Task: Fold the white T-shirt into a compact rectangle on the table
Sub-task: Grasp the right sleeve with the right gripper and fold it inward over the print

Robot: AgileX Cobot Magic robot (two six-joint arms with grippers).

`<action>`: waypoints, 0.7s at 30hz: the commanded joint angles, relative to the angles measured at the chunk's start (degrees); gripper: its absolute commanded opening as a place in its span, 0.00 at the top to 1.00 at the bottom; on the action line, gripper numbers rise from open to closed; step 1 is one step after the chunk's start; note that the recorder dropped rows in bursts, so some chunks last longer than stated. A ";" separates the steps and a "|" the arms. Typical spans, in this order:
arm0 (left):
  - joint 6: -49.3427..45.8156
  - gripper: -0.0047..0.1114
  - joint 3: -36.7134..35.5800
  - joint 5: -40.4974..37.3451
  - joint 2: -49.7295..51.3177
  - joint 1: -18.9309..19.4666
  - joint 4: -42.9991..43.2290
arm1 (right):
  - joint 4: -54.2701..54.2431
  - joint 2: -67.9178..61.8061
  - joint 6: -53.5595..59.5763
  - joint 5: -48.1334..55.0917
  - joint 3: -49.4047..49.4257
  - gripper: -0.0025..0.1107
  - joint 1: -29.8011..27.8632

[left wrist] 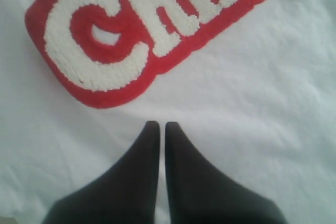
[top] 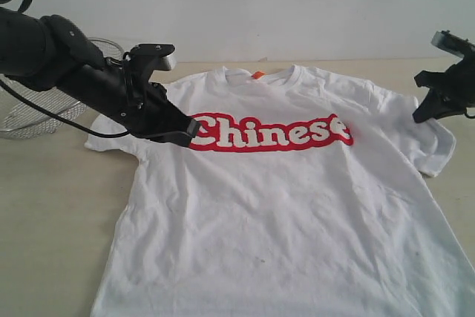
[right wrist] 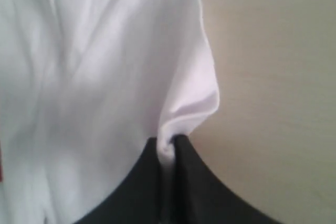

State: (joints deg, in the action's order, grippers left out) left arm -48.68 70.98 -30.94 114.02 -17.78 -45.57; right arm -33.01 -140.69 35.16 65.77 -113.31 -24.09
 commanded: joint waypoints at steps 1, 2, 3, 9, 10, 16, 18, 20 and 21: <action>-0.21 0.92 0.36 -0.63 0.06 0.07 -0.46 | -1.70 4.50 1.62 -1.01 0.06 0.98 1.55; -0.21 0.92 0.36 -0.63 0.06 0.07 -0.46 | -1.70 5.41 1.92 -1.87 0.06 0.98 2.06; -0.21 0.92 0.36 -0.63 0.06 0.07 -0.46 | -1.70 6.26 1.89 -2.33 0.06 0.98 2.45; -0.21 0.92 0.36 -0.53 0.06 0.07 -0.46 | -1.03 8.85 2.18 -0.97 0.06 0.98 8.87; -0.21 0.92 0.36 -0.65 0.06 0.07 -0.46 | -0.89 8.85 2.18 -1.46 0.06 0.98 10.05; -0.21 0.92 0.36 -0.78 0.06 -0.03 -0.46 | 6.61 8.62 -4.44 -9.73 0.06 0.98 21.87; -0.21 0.92 0.36 -1.40 0.06 -0.03 -0.46 | 13.92 8.41 -10.14 -12.88 0.06 0.98 24.30; -0.21 0.92 0.36 -2.79 0.06 -0.03 -0.46 | 17.10 7.50 -13.43 -13.15 0.06 0.91 24.79; -0.21 0.92 0.36 -3.20 0.06 -0.03 -0.46 | 17.10 7.09 -13.77 -12.71 0.06 0.84 24.65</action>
State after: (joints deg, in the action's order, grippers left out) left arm -48.68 70.98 -32.85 114.02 -17.78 -45.57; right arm -18.36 -132.95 23.58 53.51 -113.08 0.84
